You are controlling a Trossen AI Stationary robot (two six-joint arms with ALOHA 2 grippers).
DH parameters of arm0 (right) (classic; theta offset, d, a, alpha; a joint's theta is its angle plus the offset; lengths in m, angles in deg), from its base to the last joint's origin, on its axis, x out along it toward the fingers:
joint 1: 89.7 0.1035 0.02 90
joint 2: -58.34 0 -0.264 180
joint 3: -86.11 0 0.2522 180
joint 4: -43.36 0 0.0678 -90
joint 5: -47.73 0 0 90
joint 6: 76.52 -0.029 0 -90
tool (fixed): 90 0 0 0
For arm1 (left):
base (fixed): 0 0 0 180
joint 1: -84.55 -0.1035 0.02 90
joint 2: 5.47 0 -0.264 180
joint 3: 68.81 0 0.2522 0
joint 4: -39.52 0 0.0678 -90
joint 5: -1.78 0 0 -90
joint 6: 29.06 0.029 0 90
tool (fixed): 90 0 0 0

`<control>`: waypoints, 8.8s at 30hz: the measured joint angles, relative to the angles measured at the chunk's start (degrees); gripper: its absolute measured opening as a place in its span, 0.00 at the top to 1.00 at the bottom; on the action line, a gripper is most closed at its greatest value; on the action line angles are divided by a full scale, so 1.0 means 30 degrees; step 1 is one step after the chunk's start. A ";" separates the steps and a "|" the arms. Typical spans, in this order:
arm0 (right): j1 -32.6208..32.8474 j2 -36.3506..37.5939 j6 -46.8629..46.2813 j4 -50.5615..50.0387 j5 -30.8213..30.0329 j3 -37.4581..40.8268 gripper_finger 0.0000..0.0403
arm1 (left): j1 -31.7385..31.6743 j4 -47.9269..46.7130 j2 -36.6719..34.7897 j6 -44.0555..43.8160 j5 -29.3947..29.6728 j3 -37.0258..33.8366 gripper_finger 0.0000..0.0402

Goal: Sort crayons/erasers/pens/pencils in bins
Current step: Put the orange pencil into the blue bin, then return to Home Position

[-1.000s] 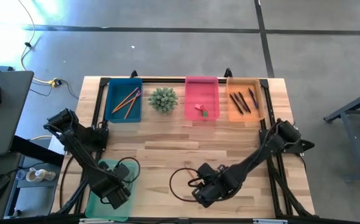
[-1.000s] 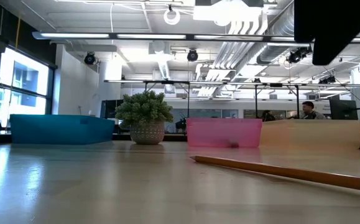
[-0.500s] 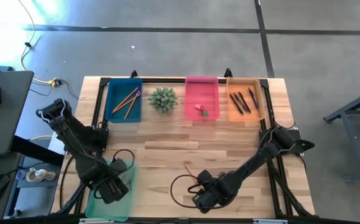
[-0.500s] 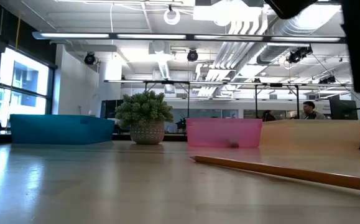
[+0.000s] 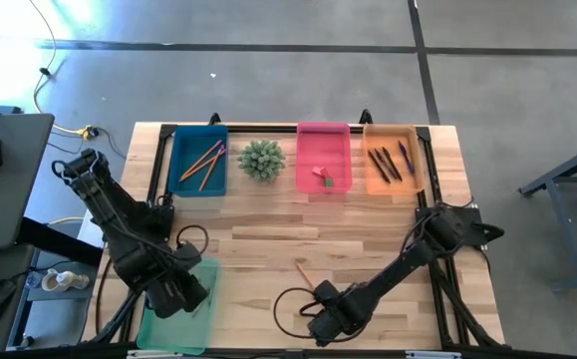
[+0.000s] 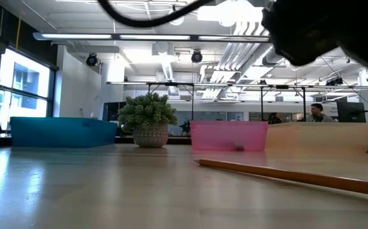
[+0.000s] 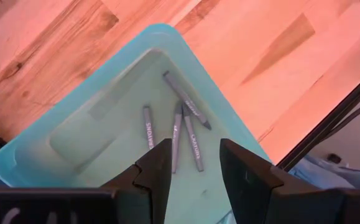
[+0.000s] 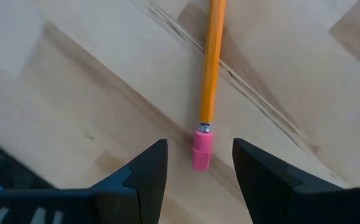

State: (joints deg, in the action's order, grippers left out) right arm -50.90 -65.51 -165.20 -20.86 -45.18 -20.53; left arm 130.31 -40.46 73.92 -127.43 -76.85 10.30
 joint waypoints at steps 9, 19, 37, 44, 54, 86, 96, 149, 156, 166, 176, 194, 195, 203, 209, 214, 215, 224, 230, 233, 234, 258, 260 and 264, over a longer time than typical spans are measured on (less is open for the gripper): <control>0.0000 -0.0598 0.0052 0.0028 0.0126 -0.0058 0.68 | 0.0049 -0.0169 -0.0353 0.0145 -0.0068 -0.0001 0.70; 0.0015 -0.0647 0.0418 -0.0662 -0.0401 -0.0066 0.94 | 0.0066 -0.1709 -0.2012 0.0560 -0.0068 -0.0001 0.70; -0.0197 0.1031 0.2586 -0.0494 -0.0892 0.0051 0.97 | 0.1368 -0.2483 -0.4493 0.0861 0.2607 -0.0001 0.70; -0.0189 0.2666 0.3089 -0.0247 -0.2367 0.0036 0.97 | 0.1559 -0.2114 -0.4485 0.0916 0.4408 -0.0001 0.70; -0.0226 0.5339 0.4868 0.0629 -0.6207 0.0015 0.97 | 0.1552 0.0142 -0.4478 0.4232 0.8926 -0.0001 0.70; -0.4875 0.7171 2.0250 1.3472 -0.4668 -0.0001 0.97 | -0.1155 1.1855 -0.4464 1.4956 1.4836 -0.0001 0.70; -0.5542 0.7171 2.0789 1.4046 -0.3435 -0.0007 0.97 | -0.2537 1.4730 -0.4464 1.9159 1.2262 -0.0001 0.70; -0.8878 0.7410 2.2382 1.2775 -0.3350 -0.0022 0.59 | -0.9141 1.2013 -0.5195 2.2827 0.7674 0.0042 0.97; -1.0227 0.7683 2.2382 1.1884 -0.3348 -0.0029 0.56 | -1.1065 0.7625 -0.6741 2.2323 0.6765 -0.0001 0.97; -1.1226 0.7775 2.2382 1.1101 -0.3333 -0.0029 0.56 | -1.5499 -0.0362 -0.8362 2.1195 0.6201 0.0009 0.97; -1.1971 0.7775 2.2380 1.0183 -0.3530 -0.0026 0.56 | -2.1069 -0.3566 -0.8015 2.3257 0.5785 -0.0009 0.97; -1.4379 0.7792 2.4797 0.7945 -0.3501 -0.0022 0.56 | -2.9141 -0.3481 -0.2732 2.6498 0.1985 -0.0009 0.97; -1.4635 0.7858 2.4976 0.7666 -0.3424 -0.0015 0.56 | -2.9455 -0.3479 -0.2324 2.6689 0.1818 -0.0009 0.97; -1.6683 0.8722 2.6618 0.5356 -0.2991 -0.0015 0.56 | -3.1431 -0.3487 0.0651 2.7503 0.0867 -0.0009 0.97; -1.7908 0.9595 2.7751 0.4227 -0.2969 -0.0015 0.56 | -3.2231 -0.3484 0.2562 2.7709 0.0586 -0.0009 0.93; -1.8742 0.9998 2.8671 0.3761 -0.2969 -0.0015 0.56 | -3.2686 -0.3389 0.3748 2.7723 0.0537 -0.0009 0.89; -1.8877 1.0013 2.8728 0.3769 -0.2969 -0.0015 0.56 | -3.2748 -0.3386 0.3898 2.7723 0.0528 -0.0009 0.88; -1.9848 1.0078 2.8805 0.2935 -0.2962 -0.0015 0.56 | -3.2924 -0.3331 0.4009 2.8611 -0.0101 -0.0009 0.74; -1.9952 1.0280 2.8793 0.2536 -0.2803 -0.0007 0.56 | -3.2590 -0.3250 0.2240 2.9201 -0.1862 -0.0009 0.73; -1.9903 1.0615 2.8727 0.2433 -0.2570 -0.0007 0.56 | -3.2143 -0.2620 0.0547 2.9195 -0.2567 -0.0009 0.75; -1.9897 1.0761 2.8727 0.2388 -0.2496 -0.0007 0.56 | -3.1961 -0.2215 -0.0076 2.9189 -0.2843 -0.0009 0.75; -1.8143 1.4041 2.5573 0.0848 -0.2499 -0.0007 0.56 | -2.1001 0.6087 -0.8062 2.7760 -0.2480 -0.0053 0.98; -1.7688 1.4041 2.5569 0.0226 -0.2499 -0.0007 0.56 | -2.0113 0.7085 -0.8283 2.7775 -0.2179 -0.0653 0.99; -1.6837 1.4041 2.5163 -0.0748 -0.3033 -0.0007 0.56 | -1.8637 1.0526 -0.9217 2.6970 -0.2226 -0.3377 1.00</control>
State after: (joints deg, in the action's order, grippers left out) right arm -101.41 -23.39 -89.71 -23.10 -54.28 -20.55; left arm 74.40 -8.88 46.26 -46.52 -83.53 0.17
